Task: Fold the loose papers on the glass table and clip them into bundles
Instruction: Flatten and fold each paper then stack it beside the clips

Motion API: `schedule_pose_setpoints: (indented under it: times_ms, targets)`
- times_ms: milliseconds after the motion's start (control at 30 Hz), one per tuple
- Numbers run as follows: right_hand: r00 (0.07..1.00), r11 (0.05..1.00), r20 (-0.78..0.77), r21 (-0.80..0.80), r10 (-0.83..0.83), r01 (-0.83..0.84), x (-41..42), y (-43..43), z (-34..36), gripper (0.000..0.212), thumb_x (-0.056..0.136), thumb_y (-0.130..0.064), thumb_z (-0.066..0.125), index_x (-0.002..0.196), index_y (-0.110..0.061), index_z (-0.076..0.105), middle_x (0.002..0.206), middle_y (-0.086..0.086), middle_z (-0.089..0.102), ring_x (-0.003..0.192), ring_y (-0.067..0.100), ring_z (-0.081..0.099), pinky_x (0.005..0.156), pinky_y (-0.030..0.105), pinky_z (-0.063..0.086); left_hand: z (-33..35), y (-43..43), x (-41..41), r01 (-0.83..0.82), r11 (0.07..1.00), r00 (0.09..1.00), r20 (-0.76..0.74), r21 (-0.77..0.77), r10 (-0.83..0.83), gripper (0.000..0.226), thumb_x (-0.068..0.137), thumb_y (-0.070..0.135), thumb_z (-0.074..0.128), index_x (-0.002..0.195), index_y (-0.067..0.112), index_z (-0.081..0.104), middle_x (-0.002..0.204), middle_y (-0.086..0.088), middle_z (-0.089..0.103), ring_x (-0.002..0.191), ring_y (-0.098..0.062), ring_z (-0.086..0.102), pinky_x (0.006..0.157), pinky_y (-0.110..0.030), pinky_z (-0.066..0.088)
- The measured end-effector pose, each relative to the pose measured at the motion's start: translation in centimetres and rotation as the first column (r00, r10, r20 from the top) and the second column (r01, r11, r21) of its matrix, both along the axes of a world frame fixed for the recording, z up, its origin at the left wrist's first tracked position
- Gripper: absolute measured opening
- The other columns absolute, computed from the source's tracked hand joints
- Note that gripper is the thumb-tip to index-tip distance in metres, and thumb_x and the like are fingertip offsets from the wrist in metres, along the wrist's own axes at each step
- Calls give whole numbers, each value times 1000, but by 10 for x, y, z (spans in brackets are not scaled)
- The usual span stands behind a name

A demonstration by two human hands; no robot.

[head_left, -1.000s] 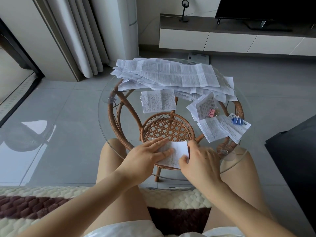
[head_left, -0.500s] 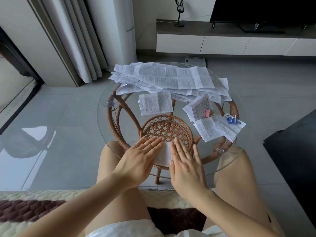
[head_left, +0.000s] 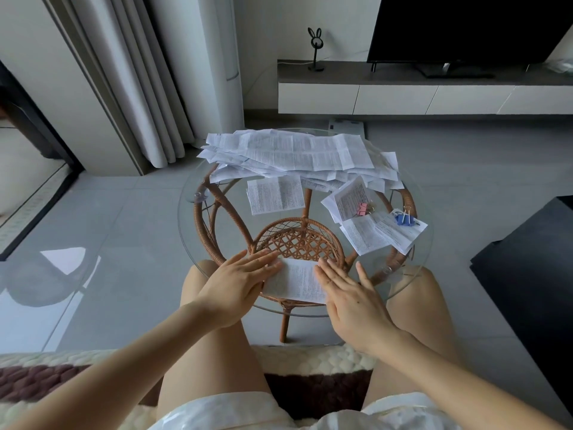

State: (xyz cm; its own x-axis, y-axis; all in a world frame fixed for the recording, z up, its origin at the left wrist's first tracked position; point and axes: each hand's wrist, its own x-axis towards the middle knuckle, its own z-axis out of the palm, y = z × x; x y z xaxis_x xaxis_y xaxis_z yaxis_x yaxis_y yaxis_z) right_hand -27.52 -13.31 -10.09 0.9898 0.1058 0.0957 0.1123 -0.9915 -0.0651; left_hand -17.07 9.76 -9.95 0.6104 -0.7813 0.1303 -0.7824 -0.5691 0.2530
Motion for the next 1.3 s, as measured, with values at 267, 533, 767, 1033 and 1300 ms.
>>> schedule_pose_setpoints:
  times_ms: [267,533,767,1033,1300]
  targets:
    - [955,952,175,-234,239,-195,-11,-17,-8,59,85,-46,43,126,-7,59,132,11,57,123,23,54,106,52,23,-1,-3,-24,29,958,943,308,286,-121,86,77,69,54,137,7,50,144,-16,44,133,-30,41,113,-39,17]
    - [853,919,341,-159,395,-362,-18,-25,4,11,73,-5,69,81,-13,73,75,0,72,73,17,70,107,43,39,13,2,-17,153,978,932,307,141,-191,47,66,43,81,109,28,72,116,-2,67,111,-19,61,104,-45,35]
    - [766,893,516,7,383,-451,24,-26,78,12,85,-10,61,81,-11,72,71,-2,70,67,9,67,94,35,50,40,7,4,200,962,967,193,-186,-164,29,96,35,49,93,19,73,84,8,68,76,-14,63,68,-34,54]
    - [710,892,550,-176,440,-417,130,-24,93,26,87,-7,54,107,-5,71,106,10,71,98,22,69,91,39,52,70,0,96,-71,937,894,396,-342,212,28,86,7,51,102,6,74,92,-4,72,81,-24,65,69,-31,55]
    - [860,884,250,-276,444,-376,191,-7,52,36,60,-9,86,94,-5,75,97,12,73,91,25,70,94,39,47,58,-33,132,-292,880,893,223,-376,392,49,63,-20,65,106,2,70,102,-12,70,95,-35,64,80,-45,56]
